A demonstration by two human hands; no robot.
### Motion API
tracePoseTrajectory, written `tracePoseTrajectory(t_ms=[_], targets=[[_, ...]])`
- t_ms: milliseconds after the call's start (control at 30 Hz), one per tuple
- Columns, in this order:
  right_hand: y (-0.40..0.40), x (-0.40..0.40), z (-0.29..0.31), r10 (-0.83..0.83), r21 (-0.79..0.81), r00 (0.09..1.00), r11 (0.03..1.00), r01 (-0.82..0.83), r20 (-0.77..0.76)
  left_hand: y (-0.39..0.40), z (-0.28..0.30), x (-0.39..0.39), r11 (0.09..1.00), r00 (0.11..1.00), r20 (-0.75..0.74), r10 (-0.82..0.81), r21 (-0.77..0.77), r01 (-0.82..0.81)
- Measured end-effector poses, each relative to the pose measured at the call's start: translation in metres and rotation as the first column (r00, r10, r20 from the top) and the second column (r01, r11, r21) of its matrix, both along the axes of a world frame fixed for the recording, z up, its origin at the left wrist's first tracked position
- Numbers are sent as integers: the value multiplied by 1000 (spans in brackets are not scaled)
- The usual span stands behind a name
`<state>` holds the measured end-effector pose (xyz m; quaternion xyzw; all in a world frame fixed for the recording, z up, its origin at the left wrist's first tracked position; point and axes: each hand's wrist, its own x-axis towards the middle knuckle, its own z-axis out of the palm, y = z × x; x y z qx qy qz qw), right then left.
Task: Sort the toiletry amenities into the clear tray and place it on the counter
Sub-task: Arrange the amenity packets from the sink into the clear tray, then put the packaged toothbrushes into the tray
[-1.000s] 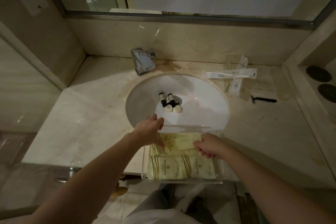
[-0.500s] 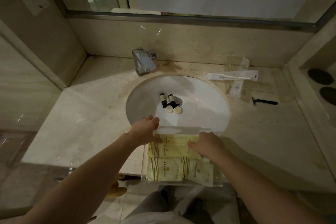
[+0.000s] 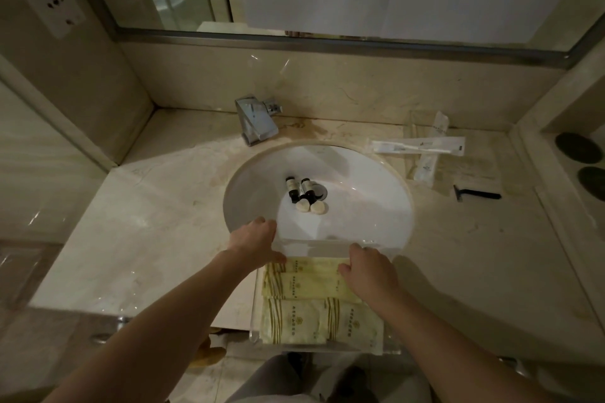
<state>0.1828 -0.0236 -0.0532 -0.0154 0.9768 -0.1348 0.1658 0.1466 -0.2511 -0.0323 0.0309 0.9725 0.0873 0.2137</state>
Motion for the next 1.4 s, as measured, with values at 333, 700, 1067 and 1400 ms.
tracePoseTrajectory(t_ms=[333,700,1067,1400], targets=[[4,-21,34,-91,-148,993,986,78,-80,45,16,-31,992,996,-64,-59,109,66],[64,-52,57,-499,-499,867,755,425,-16,145,36,-76,937,994,-107,21,350,18],[127,-116,46,-755,-615,641,443,652,135,214,34,-167,859,997,-42,68,511,-37],[132,-165,12,-746,-724,465,-35,689,478,257,3,-228,878,989,-140,-51,465,111]])
